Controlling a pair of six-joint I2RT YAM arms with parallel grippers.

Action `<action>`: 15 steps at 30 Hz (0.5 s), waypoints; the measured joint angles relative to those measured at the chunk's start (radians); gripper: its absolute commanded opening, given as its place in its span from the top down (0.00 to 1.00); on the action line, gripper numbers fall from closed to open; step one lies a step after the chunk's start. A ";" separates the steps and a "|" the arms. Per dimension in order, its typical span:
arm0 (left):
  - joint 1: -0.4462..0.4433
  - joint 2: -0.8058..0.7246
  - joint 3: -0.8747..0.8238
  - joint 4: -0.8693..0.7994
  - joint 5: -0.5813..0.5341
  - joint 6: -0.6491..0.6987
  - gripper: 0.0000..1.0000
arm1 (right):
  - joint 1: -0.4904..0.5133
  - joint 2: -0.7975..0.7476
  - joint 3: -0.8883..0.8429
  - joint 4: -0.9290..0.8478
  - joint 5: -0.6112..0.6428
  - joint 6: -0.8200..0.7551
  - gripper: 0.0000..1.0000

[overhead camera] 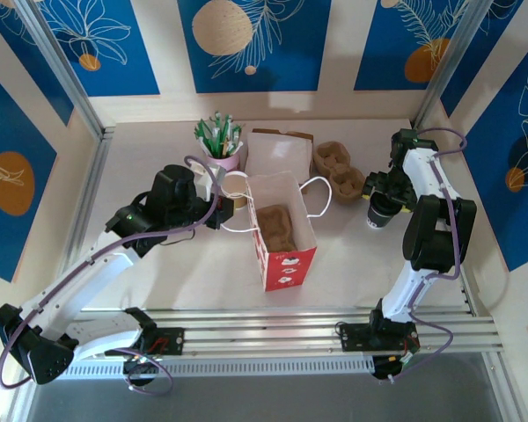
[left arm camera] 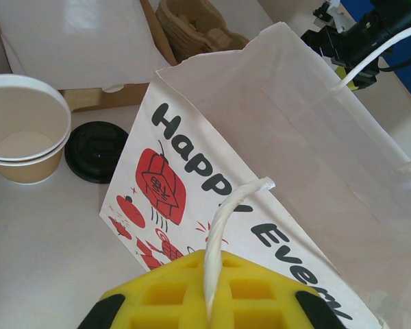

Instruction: Pack the takeout coffee

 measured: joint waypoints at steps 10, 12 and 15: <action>0.006 0.000 -0.002 0.000 0.000 0.000 1.00 | 0.016 0.000 0.000 0.002 0.007 -0.004 0.07; 0.006 0.000 -0.003 0.000 0.000 0.000 1.00 | 0.017 0.000 0.000 0.003 0.008 -0.004 0.07; 0.006 0.000 -0.006 0.000 0.000 0.001 1.00 | 0.021 0.000 0.000 0.002 0.009 -0.004 0.08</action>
